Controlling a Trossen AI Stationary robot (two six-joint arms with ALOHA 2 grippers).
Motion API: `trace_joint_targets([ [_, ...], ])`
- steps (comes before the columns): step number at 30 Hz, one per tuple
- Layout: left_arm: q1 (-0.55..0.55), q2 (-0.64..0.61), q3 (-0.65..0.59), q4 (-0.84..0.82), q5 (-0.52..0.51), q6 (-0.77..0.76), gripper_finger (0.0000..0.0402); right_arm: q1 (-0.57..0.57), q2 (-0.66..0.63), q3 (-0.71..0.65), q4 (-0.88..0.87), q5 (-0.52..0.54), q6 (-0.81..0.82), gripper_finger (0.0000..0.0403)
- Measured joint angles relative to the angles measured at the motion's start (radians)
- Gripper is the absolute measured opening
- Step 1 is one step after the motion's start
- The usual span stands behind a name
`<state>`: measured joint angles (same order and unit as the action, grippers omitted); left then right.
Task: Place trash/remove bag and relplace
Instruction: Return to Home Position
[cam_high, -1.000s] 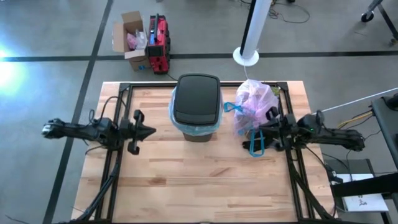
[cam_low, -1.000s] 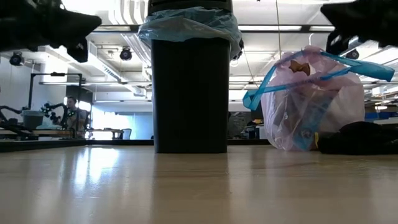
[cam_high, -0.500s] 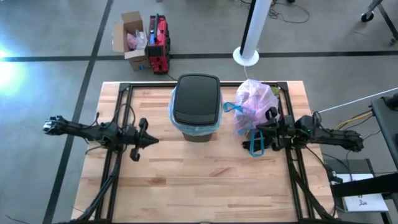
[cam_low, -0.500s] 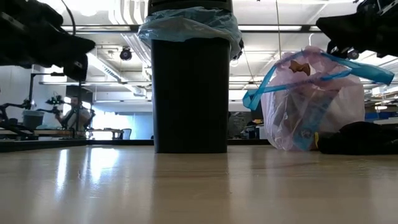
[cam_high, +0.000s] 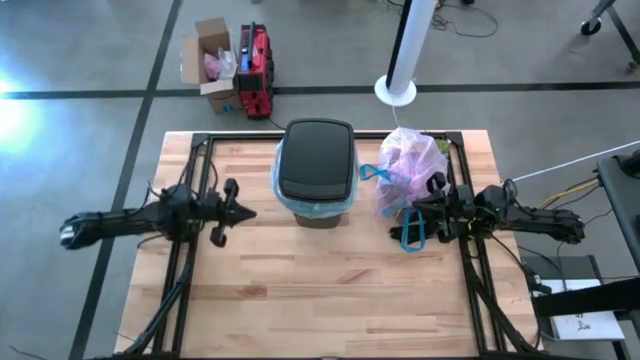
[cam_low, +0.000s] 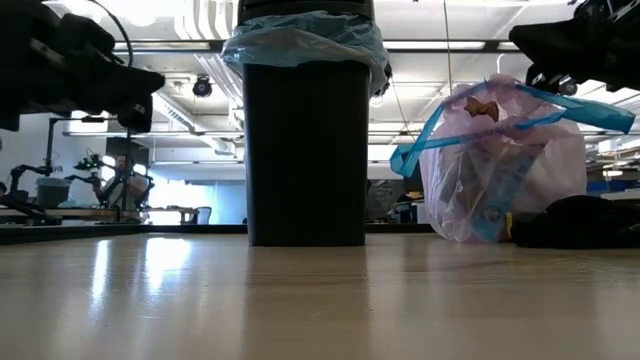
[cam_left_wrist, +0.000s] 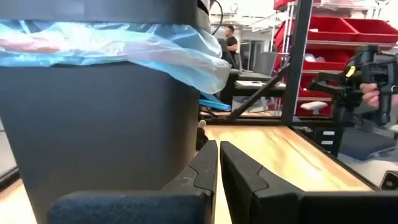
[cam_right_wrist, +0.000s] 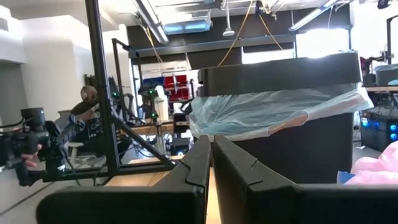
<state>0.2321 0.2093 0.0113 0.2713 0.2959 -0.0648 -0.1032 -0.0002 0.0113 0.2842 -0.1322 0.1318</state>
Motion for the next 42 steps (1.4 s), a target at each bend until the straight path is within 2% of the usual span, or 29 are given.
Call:
trace_joint_targets([
  [4, -0.017, -0.007, 0.0, -0.034, -0.04, 0.008, 0.0004, 0.001, 0.0, 0.0, -0.002, 0.011, 0.004, 0.0008],
  [9, -0.026, -0.007, 0.0, -0.111, -0.153, 0.004, 0.0004, 0.001, 0.001, 0.0, -0.06, 0.02, -0.018, 0.0008],
  [20, -0.026, 0.012, 0.0, -0.111, -0.155, -0.003, 0.0004, 0.0, 0.0, 0.0, -0.065, 0.021, -0.014, 0.0008],
  [30, -0.026, 0.066, 0.0, -0.116, -0.155, -0.003, 0.0004, 0.0, 0.004, 0.0, -0.071, 0.023, 0.066, 0.0008],
  [42, -0.026, 0.119, 0.0, -0.116, -0.155, -0.004, 0.0004, 0.0, 0.01, -0.001, -0.071, 0.023, -0.095, 0.0008],
])
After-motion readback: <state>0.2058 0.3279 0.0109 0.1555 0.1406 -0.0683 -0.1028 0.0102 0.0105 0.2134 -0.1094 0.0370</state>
